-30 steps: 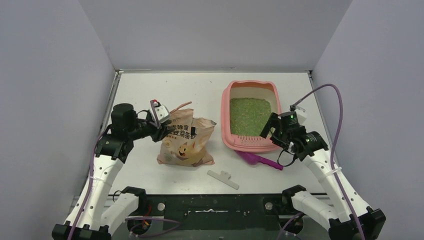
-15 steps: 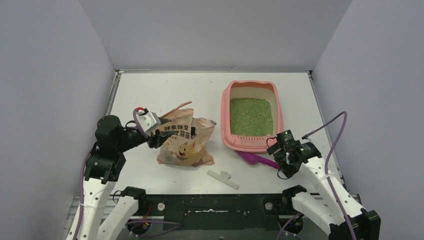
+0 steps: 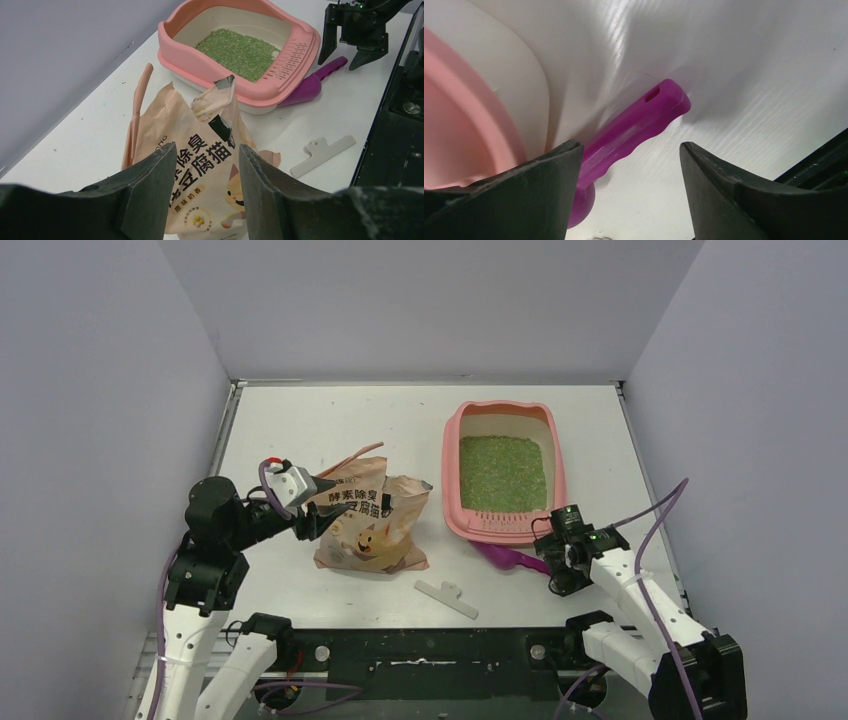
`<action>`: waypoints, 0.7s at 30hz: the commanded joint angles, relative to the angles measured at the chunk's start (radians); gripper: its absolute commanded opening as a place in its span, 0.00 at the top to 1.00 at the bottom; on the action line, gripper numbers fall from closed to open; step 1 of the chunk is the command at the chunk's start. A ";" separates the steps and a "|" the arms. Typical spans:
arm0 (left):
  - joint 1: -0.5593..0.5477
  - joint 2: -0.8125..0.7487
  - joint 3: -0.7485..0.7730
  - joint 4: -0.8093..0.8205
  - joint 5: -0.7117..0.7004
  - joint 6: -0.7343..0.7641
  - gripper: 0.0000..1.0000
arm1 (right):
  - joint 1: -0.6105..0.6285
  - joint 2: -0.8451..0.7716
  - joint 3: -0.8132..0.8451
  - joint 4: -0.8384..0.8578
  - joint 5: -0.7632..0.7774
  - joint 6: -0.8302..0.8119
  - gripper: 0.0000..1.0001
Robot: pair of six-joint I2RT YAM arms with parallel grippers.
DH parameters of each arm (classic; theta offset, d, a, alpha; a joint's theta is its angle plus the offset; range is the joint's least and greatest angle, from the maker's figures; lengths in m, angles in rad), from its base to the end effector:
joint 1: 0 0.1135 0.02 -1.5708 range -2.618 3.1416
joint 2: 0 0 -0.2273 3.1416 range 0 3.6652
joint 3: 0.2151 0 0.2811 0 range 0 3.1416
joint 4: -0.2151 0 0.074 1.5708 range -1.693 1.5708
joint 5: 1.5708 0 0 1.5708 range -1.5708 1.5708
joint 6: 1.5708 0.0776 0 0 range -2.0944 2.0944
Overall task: Fill the litter box with clean litter
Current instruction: Pick up the spatula from the center of the board.
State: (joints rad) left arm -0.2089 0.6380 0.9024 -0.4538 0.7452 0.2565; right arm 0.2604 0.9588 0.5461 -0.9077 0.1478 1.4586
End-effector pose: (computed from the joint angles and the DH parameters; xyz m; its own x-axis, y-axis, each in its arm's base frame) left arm 0.1999 -0.0962 0.3539 0.0258 0.1851 -0.9824 0.8244 0.5519 0.1257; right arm 0.1985 0.0411 0.0983 -0.3228 0.9312 -0.1695 0.9057 0.3559 0.2303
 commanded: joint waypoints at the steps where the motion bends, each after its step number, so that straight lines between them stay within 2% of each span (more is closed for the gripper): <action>1: -0.005 0.001 0.011 0.022 0.020 -0.010 0.54 | -0.008 -0.011 -0.048 0.071 0.008 0.080 0.30; 10: -0.007 -0.004 0.014 -0.004 0.019 0.003 0.54 | -0.009 0.004 -0.075 0.064 0.027 0.092 0.37; 17: -0.007 -0.012 0.015 -0.021 0.018 0.007 0.54 | -0.009 0.008 -0.086 0.054 0.032 0.077 0.51; 21: -0.007 -0.020 0.018 -0.031 0.014 0.010 0.54 | -0.010 -0.001 -0.095 0.047 0.032 0.068 0.62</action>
State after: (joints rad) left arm -0.2104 0.6327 0.9024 -0.4892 0.7452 0.2562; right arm 0.2554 0.9596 0.4595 -0.8631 0.1421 1.5276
